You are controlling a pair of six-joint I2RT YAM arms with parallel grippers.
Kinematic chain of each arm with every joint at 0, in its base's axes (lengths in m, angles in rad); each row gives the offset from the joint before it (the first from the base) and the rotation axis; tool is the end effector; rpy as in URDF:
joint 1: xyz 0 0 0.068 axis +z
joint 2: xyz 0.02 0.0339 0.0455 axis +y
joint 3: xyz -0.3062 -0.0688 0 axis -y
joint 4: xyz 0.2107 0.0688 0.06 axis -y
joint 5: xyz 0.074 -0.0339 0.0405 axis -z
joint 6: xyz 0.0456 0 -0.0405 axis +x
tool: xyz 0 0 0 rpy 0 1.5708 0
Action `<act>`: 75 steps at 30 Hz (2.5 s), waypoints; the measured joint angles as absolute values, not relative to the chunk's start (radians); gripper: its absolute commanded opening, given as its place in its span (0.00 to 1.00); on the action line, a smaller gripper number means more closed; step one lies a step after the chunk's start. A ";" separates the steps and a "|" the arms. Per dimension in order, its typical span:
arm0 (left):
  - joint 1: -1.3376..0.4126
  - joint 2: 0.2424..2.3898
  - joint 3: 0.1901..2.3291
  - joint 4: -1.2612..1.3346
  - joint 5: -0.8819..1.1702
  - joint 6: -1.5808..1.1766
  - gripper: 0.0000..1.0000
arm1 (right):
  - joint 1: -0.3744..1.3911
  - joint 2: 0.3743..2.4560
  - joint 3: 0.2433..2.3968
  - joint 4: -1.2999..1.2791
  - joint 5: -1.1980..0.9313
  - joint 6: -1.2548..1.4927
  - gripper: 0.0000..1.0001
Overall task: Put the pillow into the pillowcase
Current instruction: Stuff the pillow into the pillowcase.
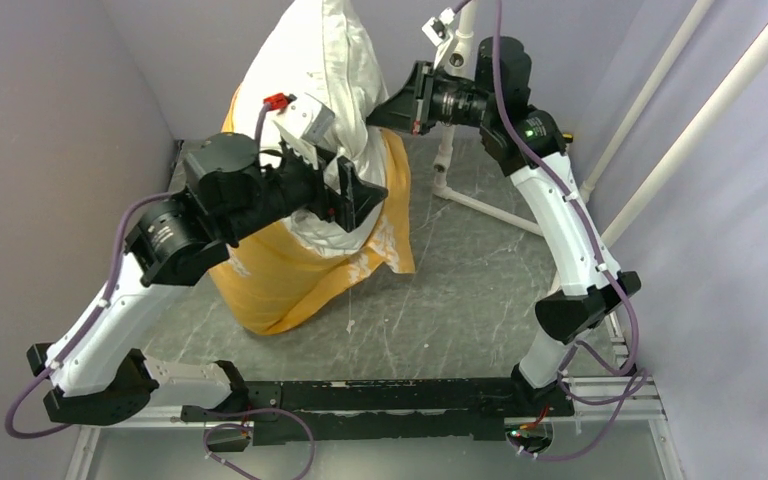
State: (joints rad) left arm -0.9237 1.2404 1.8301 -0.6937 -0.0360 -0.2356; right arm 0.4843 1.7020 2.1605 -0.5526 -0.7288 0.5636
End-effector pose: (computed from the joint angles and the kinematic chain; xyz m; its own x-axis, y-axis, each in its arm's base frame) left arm 0.1106 -0.1437 0.5578 -0.2419 -0.0668 -0.9680 0.7397 0.6329 -0.2285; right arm 0.2779 0.1805 0.5540 -0.5693 0.1508 -0.8082 -0.7452 0.3205 0.5848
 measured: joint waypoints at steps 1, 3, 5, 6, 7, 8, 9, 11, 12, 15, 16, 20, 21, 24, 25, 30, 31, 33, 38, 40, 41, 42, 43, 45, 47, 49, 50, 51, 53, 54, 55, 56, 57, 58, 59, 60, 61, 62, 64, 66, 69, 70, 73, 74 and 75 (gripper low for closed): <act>-0.925 1.238 1.847 -0.701 -0.035 -0.223 0.97 | 0.473 1.711 2.181 -0.550 -0.749 0.567 0.00; -0.926 1.222 1.880 -0.711 -0.048 -0.201 0.98 | 0.449 1.724 2.217 -0.518 -0.812 0.590 0.00; -0.930 1.200 1.903 -0.722 -0.082 -0.183 0.99 | 0.431 1.727 2.230 -0.469 -0.871 0.620 0.00; -0.933 1.188 1.916 -0.728 -0.109 -0.175 0.99 | 0.427 1.727 2.233 -0.444 -0.896 0.633 0.00; -0.937 1.177 1.932 -0.738 -0.141 -0.167 0.99 | 0.426 1.727 2.234 -0.424 -0.915 0.641 0.00; -0.939 1.170 1.953 -0.754 -0.181 -0.159 0.99 | 0.426 1.727 2.234 -0.400 -0.934 0.650 0.00; -0.941 1.164 1.984 -0.776 -0.233 -0.149 1.00 | 0.427 1.727 2.234 -0.376 -0.954 0.659 0.00; -0.942 1.154 2.022 -0.796 -0.299 -0.138 0.99 | 0.427 1.727 2.230 -0.346 -0.973 0.668 0.00; -0.941 1.145 2.027 -0.797 -0.330 -0.133 0.99 | 0.426 1.726 2.225 -0.331 -0.977 0.671 0.00; -0.942 1.122 2.028 -0.838 -0.418 -0.118 0.99 | 0.419 1.724 2.201 -0.295 -0.974 0.673 0.00; -0.942 1.119 2.033 -0.856 -0.446 -0.113 0.99 | 0.416 1.722 2.189 -0.282 -0.973 0.674 0.00; -0.942 1.155 2.090 -0.934 -0.525 -0.097 0.99 | 0.411 1.712 2.138 -0.220 -0.969 0.695 0.00; -0.942 1.172 2.101 -0.947 -0.533 -0.094 0.99 | 0.411 1.702 2.113 -0.197 -0.964 0.706 0.00; -0.942 1.220 2.100 -0.968 -0.539 -0.092 0.94 | 0.409 1.672 2.041 -0.134 -0.945 0.738 0.00; -0.942 1.235 2.090 -0.969 -0.538 -0.093 0.86 | 0.409 1.664 2.020 -0.117 -0.940 0.749 0.00; -0.889 1.291 2.014 -0.962 -0.478 -0.131 0.03 | 0.398 1.617 1.928 -0.112 -0.881 0.762 0.38; -0.857 1.296 1.989 -0.955 -0.453 -0.139 0.00 | 0.397 1.601 1.909 -0.128 -0.857 0.755 0.51; -0.800 1.302 1.938 -0.938 -0.414 -0.159 0.00 | 0.396 1.562 1.880 -0.181 -0.791 0.727 0.74; -0.748 1.297 1.816 -0.845 -0.334 -0.205 0.00 | 0.400 1.329 1.737 -0.337 -0.595 0.630 0.89; -0.748 1.283 1.772 -0.803 -0.285 -0.219 0.00 | 0.400 1.234 1.694 -0.364 -0.577 0.607 0.89; -0.748 1.273 1.753 -0.785 -0.260 -0.225 0.00 | 0.400 1.190 1.676 -0.373 -0.578 0.600 0.88; -0.748 1.259 1.731 -0.767 -0.230 -0.231 0.00 | 0.401 1.156 1.662 -0.376 -0.584 0.595 0.86; -0.748 1.245 1.709 -0.749 -0.201 -0.235 0.00 | 0.403 1.130 1.645 -0.373 -0.594 0.593 0.86; -0.747 1.212 1.663 -0.715 -0.142 -0.249 0.00 | 0.413 1.082 1.599 -0.354 -0.620 0.598 0.85; -0.747 1.188 1.629 -0.690 -0.086 -0.258 0.00 | 0.438 1.048 1.531 -0.325 -0.657 0.611 0.85; -0.747 1.180 1.602 -0.670 -0.036 -0.268 0.00 | 0.472 1.059 1.505 -0.332 -0.675 0.614 0.85; -0.748 1.180 1.592 -0.661 -0.009 -0.276 0.00 | 0.498 1.081 1.505 -0.345 -0.679 0.611 0.86; -0.748 1.182 1.584 -0.653 0.014 -0.284 0.00 | 0.523 1.101 1.507 -0.354 -0.680 0.606 0.86; -0.748 1.188 1.565 -0.631 0.051 -0.302 0.00 | 0.576 1.158 1.512 -0.388 -0.674 0.593 0.87; -0.748 1.192 1.555 -0.622 0.062 -0.309 0.00 | 0.595 1.187 1.512 -0.411 -0.668 0.587 0.87; -0.748 1.195 1.542 -0.615 0.069 -0.314 0.00 | 0.608 1.211 1.512 -0.436 -0.659 0.582 0.87; -0.748 1.197 1.527 -0.613 0.075 -0.319 0.00 | 0.615 1.232 1.512 -0.467 -0.649 0.579 0.87; -0.748 1.197 1.516 -0.613 0.077 -0.323 0.00 | 0.616 1.241 1.512 -0.488 -0.640 0.579 0.87; -0.748 1.197 1.504 -0.611 0.080 -0.329 0.00 | 0.617 1.245 1.512 -0.510 -0.630 0.578 0.87; -0.748 1.198 1.498 -0.609 0.083 -0.335 0.00 | 0.618 1.243 1.514 -0.540 -0.617 0.577 0.87; -0.748 1.200 1.496 -0.608 0.086 -0.338 0.00 | 0.619 1.241 1.518 -0.560 -0.607 0.575 0.87; -0.749 1.201 1.495 -0.609 0.090 -0.341 0.00 | 0.622 1.239 1.526 -0.583 -0.598 0.574 0.88; -0.750 1.201 1.495 -0.609 0.091 -0.344 0.00 | 0.625 1.234 1.530 -0.603 -0.588 0.571 0.88; -0.758 1.204 1.492 -0.608 0.091 -0.349 0.00 | 0.628 1.217 1.529 -0.641 -0.577 0.568 0.89; -0.775 1.211 1.485 -0.603 0.092 -0.353 0.00 | 0.629 1.187 1.520 -0.685 -0.563 0.567 0.91; -0.815 1.230 1.468 -0.587 0.084 -0.353 0.00 | 0.629 1.133 1.507 -0.775 -0.532 0.559 0.93; -0.829 1.238 1.463 -0.582 0.081 -0.353 0.00 | 0.629 1.116 1.506 -0.808 -0.525 0.556 0.93; -0.855 1.262 1.452 -0.567 0.080 -0.355 0.00 | 0.627 1.076 1.478 -0.870 -0.514 0.538 0.91; -0.860 1.267 1.447 -0.564 0.080 -0.355 0.00 | 0.627 1.065 1.456 -0.879 -0.516 0.532 0.90; -0.862 1.270 1.441 -0.562 0.080 -0.356 0.00 | 0.627 1.057 1.428 -0.884 -0.518 0.526 0.87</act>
